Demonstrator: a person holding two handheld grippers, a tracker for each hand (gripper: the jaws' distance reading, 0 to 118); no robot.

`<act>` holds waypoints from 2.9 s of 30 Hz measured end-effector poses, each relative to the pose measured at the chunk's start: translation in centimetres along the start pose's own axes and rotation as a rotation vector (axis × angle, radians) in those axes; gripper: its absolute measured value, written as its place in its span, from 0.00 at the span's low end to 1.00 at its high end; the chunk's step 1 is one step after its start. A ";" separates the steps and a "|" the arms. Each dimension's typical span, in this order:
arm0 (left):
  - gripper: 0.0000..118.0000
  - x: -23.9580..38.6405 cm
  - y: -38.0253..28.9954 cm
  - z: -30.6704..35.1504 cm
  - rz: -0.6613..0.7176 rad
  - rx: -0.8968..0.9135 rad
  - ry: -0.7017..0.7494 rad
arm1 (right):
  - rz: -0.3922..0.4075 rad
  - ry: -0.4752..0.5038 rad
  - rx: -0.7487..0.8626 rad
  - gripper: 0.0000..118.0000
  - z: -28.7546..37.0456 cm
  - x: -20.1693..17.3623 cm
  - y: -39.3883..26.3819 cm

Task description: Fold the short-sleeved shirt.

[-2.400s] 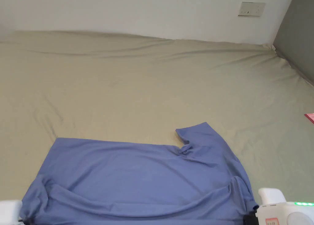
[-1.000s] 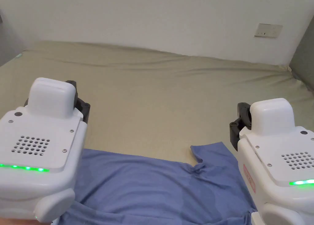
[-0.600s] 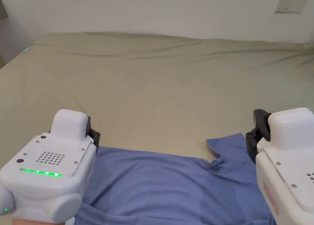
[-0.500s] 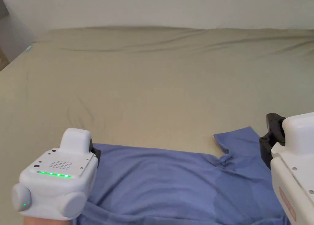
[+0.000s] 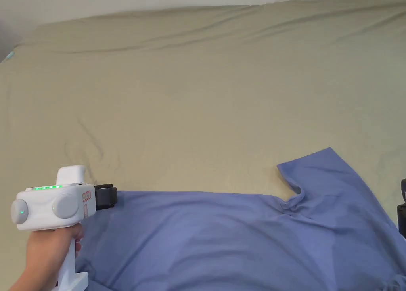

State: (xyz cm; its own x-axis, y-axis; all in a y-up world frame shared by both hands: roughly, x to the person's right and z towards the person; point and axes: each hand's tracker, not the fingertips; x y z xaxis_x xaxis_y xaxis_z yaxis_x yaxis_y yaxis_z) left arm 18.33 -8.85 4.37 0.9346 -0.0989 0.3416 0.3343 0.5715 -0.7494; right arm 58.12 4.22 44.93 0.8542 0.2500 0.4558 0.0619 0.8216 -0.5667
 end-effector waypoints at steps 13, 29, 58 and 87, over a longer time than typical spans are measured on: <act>0.02 2.8 -1.7 6.3 -0.082 0.093 -0.089 | -0.033 0.081 -0.131 0.25 -4.3 1.6 1.2; 0.02 1.6 -6.1 14.8 -0.110 0.223 -0.054 | -0.087 0.181 -0.636 0.75 -19.9 2.4 -5.7; 0.02 -2.8 -15.7 23.3 -0.160 0.132 -0.036 | 0.185 0.337 -0.562 0.03 2.4 4.5 -2.3; 0.16 -2.7 -21.1 16.1 -0.300 -0.186 -0.065 | 0.126 0.332 -0.881 0.28 -0.4 2.9 -13.0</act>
State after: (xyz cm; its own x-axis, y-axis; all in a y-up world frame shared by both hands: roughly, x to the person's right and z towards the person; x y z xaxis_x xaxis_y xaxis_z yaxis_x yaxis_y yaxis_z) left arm 6.81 -7.51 28.42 0.7841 -0.1842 0.5927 0.6144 0.3659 -0.6990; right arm 59.94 -5.96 53.37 0.9760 0.0407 0.2139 0.2101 0.0826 -0.9742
